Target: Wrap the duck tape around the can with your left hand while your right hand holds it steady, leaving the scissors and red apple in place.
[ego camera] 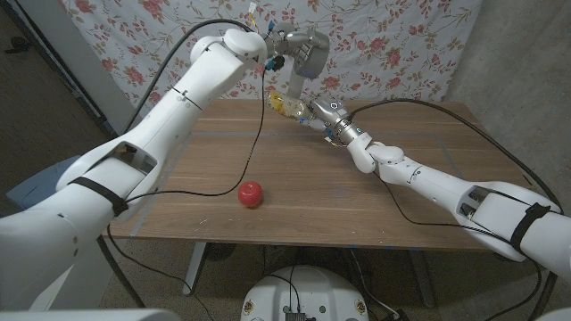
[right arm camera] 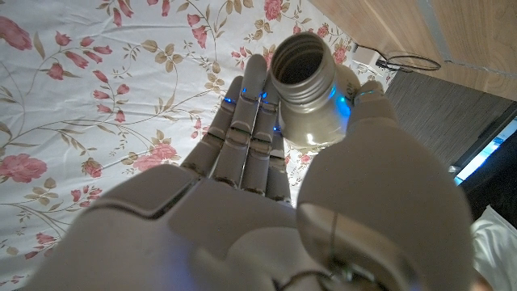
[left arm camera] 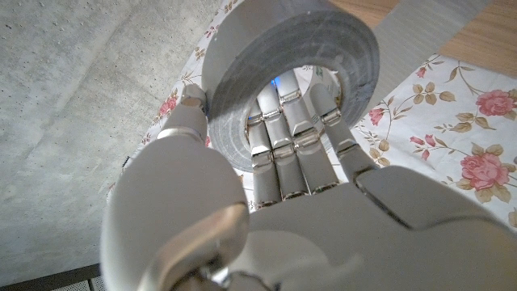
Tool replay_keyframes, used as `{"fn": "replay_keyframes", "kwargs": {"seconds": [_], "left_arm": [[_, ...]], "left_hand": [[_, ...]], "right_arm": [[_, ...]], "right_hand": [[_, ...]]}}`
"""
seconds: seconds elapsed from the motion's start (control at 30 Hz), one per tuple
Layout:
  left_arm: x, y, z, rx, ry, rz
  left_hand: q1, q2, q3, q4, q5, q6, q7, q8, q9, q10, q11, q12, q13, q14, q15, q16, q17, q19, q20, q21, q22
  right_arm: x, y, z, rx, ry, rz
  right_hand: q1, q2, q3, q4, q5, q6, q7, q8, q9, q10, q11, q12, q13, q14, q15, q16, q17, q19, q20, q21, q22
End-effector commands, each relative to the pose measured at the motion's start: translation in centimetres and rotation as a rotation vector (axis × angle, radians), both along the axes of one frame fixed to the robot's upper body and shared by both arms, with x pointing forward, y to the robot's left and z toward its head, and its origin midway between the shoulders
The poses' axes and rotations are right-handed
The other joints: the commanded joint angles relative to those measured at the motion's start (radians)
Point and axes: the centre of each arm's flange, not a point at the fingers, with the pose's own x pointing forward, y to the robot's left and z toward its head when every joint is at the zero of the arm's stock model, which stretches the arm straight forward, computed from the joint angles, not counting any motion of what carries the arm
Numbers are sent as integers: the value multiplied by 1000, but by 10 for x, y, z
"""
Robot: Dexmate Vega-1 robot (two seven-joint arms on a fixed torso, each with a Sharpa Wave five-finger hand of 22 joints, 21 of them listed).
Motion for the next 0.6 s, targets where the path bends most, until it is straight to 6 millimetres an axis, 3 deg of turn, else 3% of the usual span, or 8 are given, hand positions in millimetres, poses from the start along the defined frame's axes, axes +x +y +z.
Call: {"fn": "replay_keyframes", "kwargs": {"seconds": [0.03, 0.27, 0.6], "left_arm": [[-3, -1, -11, 0, 65, -66], [-21, -3, -15, 21, 53, -40], [-55, 7, -25, 26, -10, 66]], "left_hand": [[133, 137, 184, 32, 9, 6, 1, -4, 2, 180, -164, 1, 6, 85, -137, -1, 4, -2, 0, 9, 3], [137, 138, 186, 30, 9, 8, 2, -7, 2, 180, -165, -1, 8, 88, -135, 0, 7, -2, 3, 13, 2], [139, 136, 187, 28, 8, 15, 4, -11, 0, 186, -166, -8, 2, 92, -135, -1, 10, 0, 2, 19, 2]], "right_arm": [[5, -8, 2, 11, 10, -9], [6, -10, 2, 3, 6, -14], [18, -27, 6, 49, 3, -98]], "right_hand": [[148, 149, 3, 4, 5, 468, -243, 0, 6, 121, -124, 1, 4, 93, -201, -4, 6, -3, -97, 10, 3], [151, 149, 1, 4, 6, 469, -244, -2, 6, 121, -124, -1, 3, 94, -201, -6, 8, -5, -98, 13, 3], [151, 149, -3, 6, 8, 471, -243, -4, 7, 124, -123, -4, 2, 96, -200, -9, 12, -6, -97, 17, 2]]}}
